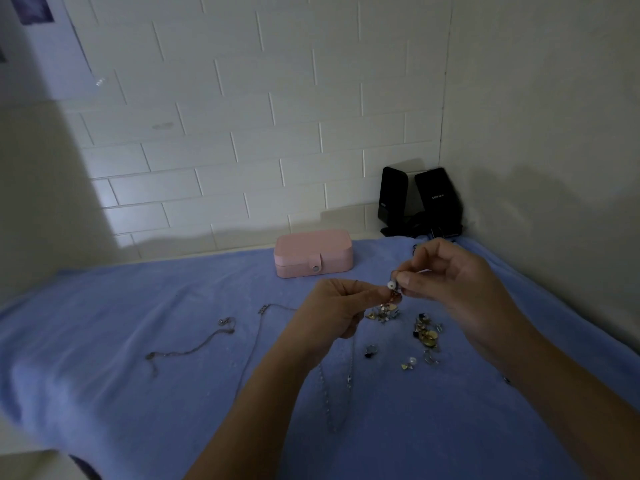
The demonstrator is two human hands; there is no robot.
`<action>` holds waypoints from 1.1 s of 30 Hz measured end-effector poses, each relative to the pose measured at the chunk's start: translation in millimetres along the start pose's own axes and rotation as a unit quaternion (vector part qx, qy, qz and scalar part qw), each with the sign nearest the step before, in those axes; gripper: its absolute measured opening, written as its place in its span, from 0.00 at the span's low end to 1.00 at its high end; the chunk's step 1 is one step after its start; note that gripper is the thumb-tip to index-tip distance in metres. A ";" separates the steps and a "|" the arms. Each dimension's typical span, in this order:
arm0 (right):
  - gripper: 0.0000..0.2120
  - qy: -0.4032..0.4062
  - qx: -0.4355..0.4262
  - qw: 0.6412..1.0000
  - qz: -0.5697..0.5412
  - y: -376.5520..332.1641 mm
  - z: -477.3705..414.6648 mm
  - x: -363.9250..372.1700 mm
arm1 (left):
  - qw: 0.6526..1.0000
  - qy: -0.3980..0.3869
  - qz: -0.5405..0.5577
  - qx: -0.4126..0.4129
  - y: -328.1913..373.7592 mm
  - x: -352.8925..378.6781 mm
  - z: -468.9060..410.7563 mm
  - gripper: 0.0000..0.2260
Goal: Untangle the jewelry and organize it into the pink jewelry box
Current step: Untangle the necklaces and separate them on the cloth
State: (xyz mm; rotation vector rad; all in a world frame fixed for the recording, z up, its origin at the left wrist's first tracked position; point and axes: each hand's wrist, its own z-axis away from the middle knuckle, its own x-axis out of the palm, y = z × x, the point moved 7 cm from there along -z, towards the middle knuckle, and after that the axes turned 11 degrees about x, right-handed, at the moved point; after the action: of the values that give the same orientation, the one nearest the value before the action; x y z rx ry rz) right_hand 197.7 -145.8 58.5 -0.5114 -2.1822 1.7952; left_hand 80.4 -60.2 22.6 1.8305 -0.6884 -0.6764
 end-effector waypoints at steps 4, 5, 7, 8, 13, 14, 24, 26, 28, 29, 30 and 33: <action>0.07 0.011 0.014 1.000 -0.022 1.2 -1.2 -2.7 | 1.000 -0.001 -0.020 0.005 2.9 1.0 0.4 0.05; 0.07 0.015 0.016 0.999 -0.025 1.6 -1.7 -3.8 | 1.000 0.005 -0.025 0.006 3.6 0.7 0.3 0.06; 0.08 0.005 0.028 0.999 -0.042 2.1 -2.7 -3.9 | 0.999 0.034 -0.016 0.007 4.7 -3.0 0.0 0.08; 0.09 -0.005 0.039 0.997 -0.059 3.2 -3.2 -3.0 | 0.999 0.052 -0.002 0.007 5.3 -5.2 0.0 0.09; 0.08 -0.022 0.080 0.993 -0.089 12.3 -3.6 4.8 | 0.998 0.040 0.047 0.007 6.6 -1.1 -0.5 0.22; 0.07 -0.025 0.081 0.993 -0.079 13.2 -3.7 6.8 | 0.998 0.031 0.049 0.005 6.8 1.0 -0.3 0.23; 0.05 -0.069 0.069 0.994 -0.054 8.9 -2.7 9.9 | 0.998 -0.015 0.054 0.012 9.8 3.6 1.0 0.07; 0.09 -0.088 0.070 0.991 -0.074 6.5 -0.7 11.4 | 0.998 -0.049 0.048 0.004 10.6 6.1 2.9 0.07; 0.07 -0.082 0.058 0.993 -0.065 3.8 0.0 10.3 | 0.996 -0.086 0.031 -0.002 11.4 10.6 5.6 0.07; 0.05 -0.071 0.046 0.996 -0.040 2.6 0.2 9.2 | 0.995 -0.095 0.025 -0.001 11.9 12.7 6.8 0.07; 0.04 -0.059 0.033 0.998 -0.014 0.9 0.5 9.1 | 0.995 -0.096 0.022 0.002 12.6 13.9 7.4 0.07; 0.07 -0.052 0.013 0.998 0.037 -0.2 0.8 12.8 | 0.998 -0.046 0.029 0.016 14.2 8.6 4.6 0.08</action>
State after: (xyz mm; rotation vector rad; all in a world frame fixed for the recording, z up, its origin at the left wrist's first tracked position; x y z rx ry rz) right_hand 185.8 -141.0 58.4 -0.5097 -2.2321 1.9268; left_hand 80.8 -73.7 33.3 1.8101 -0.8143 -0.7178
